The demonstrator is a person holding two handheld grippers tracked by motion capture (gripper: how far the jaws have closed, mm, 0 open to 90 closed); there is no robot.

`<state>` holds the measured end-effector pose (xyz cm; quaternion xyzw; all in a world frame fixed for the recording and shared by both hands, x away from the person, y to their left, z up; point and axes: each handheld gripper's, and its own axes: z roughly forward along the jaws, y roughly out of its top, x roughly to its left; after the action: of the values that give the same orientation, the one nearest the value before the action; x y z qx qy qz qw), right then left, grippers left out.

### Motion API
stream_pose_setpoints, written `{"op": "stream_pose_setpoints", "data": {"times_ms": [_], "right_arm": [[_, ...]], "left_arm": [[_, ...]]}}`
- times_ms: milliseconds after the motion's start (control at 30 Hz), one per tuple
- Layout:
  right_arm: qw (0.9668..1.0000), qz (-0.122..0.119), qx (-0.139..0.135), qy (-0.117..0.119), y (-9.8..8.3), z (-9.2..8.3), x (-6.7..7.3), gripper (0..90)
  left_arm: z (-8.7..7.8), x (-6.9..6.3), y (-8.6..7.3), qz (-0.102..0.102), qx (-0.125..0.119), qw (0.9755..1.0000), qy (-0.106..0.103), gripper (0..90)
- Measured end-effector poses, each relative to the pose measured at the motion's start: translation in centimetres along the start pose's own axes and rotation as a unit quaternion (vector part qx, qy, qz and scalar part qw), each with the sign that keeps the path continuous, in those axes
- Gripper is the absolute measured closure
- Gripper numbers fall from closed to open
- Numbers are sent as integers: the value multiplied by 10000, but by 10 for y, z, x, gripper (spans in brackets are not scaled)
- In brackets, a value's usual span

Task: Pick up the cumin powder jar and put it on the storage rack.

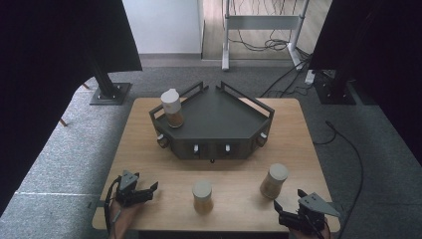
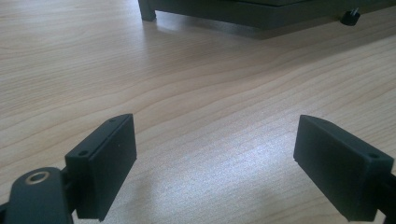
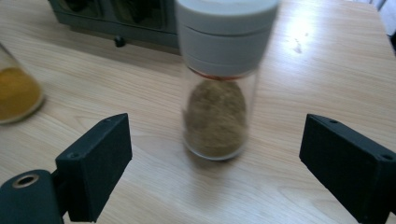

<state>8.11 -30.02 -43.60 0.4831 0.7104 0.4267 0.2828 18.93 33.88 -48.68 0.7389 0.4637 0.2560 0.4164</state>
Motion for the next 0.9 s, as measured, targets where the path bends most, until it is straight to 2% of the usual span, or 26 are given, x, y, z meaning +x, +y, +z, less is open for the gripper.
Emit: {"op": "stream_pose_setpoints", "data": {"times_ms": [100, 567, 900], "right_arm": [[9997, 1, 22, 228, 3, 1, 0, 102], [9972, -423, -23, 617, 12, 11, 25, 92], [9948, -565, 4, 844, 17, 28, 37, 91]], "left_arm": [[0, 0, 0, -9, -2, 10000, -7, 127], [-1, 1, -1, 19, -14, 10000, -27, 126], [-1, 1, -1, 30, -10, 10000, -31, 125]]}}
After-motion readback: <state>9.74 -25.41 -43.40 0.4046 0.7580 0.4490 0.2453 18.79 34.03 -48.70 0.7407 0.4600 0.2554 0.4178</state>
